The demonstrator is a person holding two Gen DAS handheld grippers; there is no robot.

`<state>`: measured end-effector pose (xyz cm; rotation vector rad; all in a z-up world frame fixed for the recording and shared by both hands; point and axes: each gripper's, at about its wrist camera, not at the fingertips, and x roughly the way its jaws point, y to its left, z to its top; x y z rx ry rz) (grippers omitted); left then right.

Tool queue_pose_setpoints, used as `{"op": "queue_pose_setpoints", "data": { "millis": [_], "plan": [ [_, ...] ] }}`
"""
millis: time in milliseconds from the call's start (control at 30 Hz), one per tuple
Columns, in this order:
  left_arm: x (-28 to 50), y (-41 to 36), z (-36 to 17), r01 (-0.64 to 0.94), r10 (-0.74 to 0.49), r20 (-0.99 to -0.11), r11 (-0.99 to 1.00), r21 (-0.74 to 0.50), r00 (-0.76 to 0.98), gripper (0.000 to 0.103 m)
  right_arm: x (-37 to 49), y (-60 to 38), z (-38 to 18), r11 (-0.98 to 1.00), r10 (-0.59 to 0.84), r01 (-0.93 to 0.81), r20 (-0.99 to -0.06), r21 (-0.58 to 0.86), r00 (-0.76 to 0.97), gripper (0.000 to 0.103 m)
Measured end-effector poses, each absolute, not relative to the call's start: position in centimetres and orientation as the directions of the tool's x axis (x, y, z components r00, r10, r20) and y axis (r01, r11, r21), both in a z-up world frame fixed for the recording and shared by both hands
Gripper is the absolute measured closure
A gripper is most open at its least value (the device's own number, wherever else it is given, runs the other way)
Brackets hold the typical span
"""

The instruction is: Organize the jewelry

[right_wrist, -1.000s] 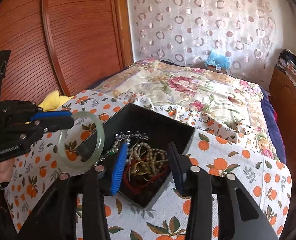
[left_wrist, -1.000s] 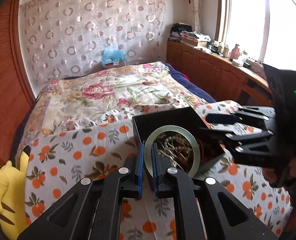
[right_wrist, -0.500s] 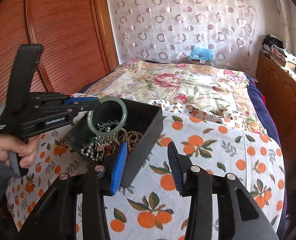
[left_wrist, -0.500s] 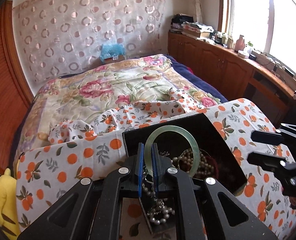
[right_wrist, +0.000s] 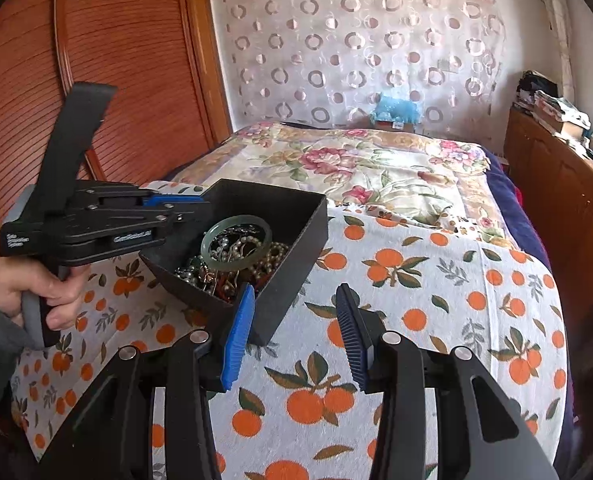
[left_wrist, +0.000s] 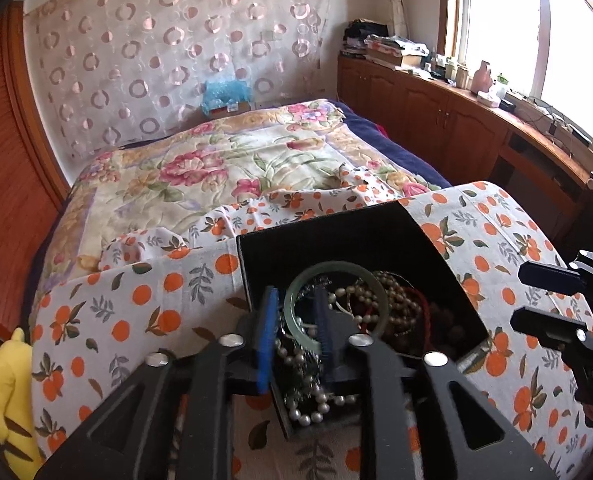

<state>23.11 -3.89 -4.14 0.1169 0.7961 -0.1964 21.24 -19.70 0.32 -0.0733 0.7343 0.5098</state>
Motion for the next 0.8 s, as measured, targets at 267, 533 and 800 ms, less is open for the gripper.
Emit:
{"op": "queue_pose_setpoints", "data": {
  "millis": [267, 533, 800],
  "plan": [
    [19.0, -3.3, -3.4, 0.173, -0.096, -0.678, 0.984, 0.046, 0.729, 0.018, 19.5, -20.7, 0.4, 0.920, 0.349, -0.380, -0.633, 0.094, 0.691, 0.035],
    [13.0, -2.2, -2.2, 0.105, -0.047, -0.618, 0.993, 0.057, 0.785, 0.008, 16.2, -21.5, 2.0, 0.943, 0.318, -0.320, -0.558, 0.098, 0.767, 0.003],
    [7.5, -1.6, -0.1, 0.049, -0.022, -0.558, 0.998, 0.034, 0.829, 0.008, 11.7, -21.6, 4.4, 0.952, 0.298, -0.295, -0.490, 0.085, 0.819, 0.003]
  ]
}}
